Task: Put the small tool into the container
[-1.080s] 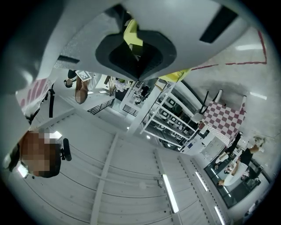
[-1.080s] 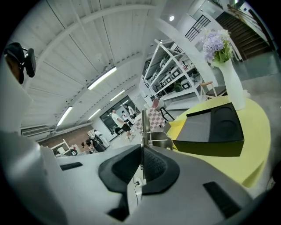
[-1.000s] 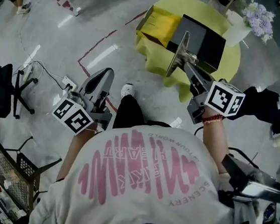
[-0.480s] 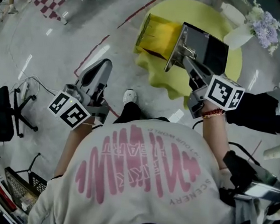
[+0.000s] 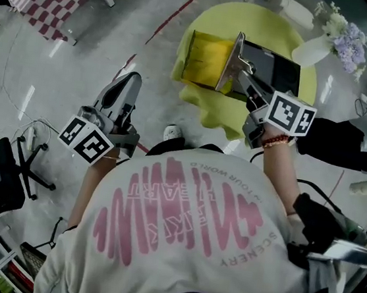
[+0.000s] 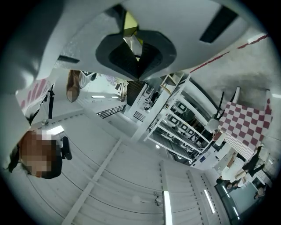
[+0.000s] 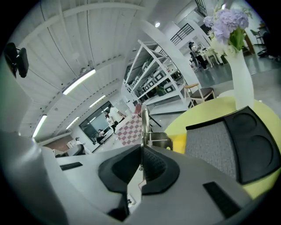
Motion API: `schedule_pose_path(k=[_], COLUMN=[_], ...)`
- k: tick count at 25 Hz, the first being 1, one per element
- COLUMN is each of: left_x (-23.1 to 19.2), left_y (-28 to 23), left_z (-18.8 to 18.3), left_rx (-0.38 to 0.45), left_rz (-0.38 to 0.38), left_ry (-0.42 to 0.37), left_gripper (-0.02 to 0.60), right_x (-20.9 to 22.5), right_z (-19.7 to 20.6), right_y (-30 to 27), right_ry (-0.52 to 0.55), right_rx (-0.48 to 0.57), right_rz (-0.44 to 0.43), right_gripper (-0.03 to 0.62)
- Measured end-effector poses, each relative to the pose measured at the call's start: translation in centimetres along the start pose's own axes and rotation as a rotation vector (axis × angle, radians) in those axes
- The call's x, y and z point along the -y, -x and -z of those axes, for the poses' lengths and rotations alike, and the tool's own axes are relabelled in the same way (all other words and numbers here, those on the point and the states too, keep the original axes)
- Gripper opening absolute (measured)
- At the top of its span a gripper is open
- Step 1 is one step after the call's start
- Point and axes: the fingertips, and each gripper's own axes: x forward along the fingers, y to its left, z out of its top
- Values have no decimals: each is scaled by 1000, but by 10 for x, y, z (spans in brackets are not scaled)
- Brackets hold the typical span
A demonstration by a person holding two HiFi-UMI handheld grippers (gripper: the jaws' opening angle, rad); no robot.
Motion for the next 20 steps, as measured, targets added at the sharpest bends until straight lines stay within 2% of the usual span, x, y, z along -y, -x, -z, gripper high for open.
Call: schedule_pose_path(k=[9, 20], left_x=[-50, -97], left_y=[-22, -30], left_z=[-31, -44], left_rx=[-2, 1], left_rz=[34, 34], left_ry=[-5, 7], left_gripper=[7, 8], right_x=[19, 36], right_z=[-1, 21], right_y=[-54, -101], right_ry=[-4, -1], right_rx=[-52, -168], right_rz=[81, 158], right_gripper=[8, 8])
